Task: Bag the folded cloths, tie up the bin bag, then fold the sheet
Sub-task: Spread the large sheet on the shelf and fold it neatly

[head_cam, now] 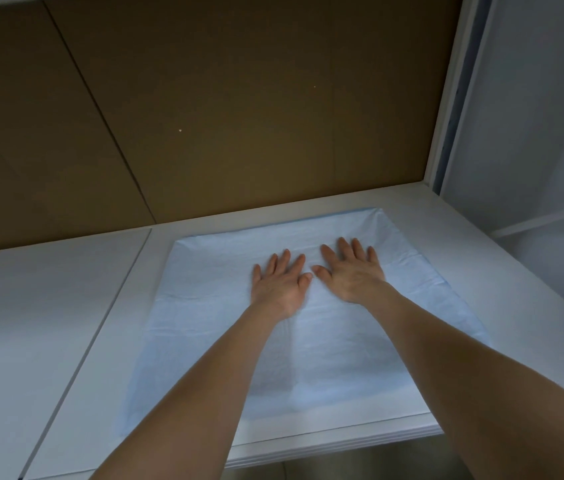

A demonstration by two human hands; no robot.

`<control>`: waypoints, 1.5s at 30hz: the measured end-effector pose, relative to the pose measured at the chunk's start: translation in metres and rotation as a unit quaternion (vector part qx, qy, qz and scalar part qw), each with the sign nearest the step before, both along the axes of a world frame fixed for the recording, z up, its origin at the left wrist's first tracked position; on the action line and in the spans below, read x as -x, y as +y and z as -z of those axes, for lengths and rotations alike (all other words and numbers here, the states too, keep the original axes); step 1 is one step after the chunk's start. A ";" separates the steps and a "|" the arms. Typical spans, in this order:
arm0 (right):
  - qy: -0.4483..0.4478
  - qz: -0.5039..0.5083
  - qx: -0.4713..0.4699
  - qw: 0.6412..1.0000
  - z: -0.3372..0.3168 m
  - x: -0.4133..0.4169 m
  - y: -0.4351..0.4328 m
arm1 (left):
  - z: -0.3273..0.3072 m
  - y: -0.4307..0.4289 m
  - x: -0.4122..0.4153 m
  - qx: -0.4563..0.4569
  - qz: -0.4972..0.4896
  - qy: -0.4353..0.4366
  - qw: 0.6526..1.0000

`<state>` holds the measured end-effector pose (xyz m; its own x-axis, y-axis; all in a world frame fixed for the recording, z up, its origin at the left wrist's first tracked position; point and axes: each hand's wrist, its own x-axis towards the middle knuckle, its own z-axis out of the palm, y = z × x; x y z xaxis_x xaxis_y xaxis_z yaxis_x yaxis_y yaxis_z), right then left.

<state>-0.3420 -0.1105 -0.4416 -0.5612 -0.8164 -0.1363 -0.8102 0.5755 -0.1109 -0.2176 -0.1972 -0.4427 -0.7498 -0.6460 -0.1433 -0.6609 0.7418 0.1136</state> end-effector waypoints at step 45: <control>-0.014 -0.055 -0.014 0.998 0.004 -0.067 0.048 | 0.000 0.032 -0.098 0.012 -0.075 -0.008 0.997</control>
<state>-0.2750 -0.0621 -0.4453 -0.4643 -0.8685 -0.1736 -0.8654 0.4866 -0.1193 -0.1191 -0.1655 -0.4422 -0.6415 -0.7545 -0.1385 -0.7668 0.6362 0.0854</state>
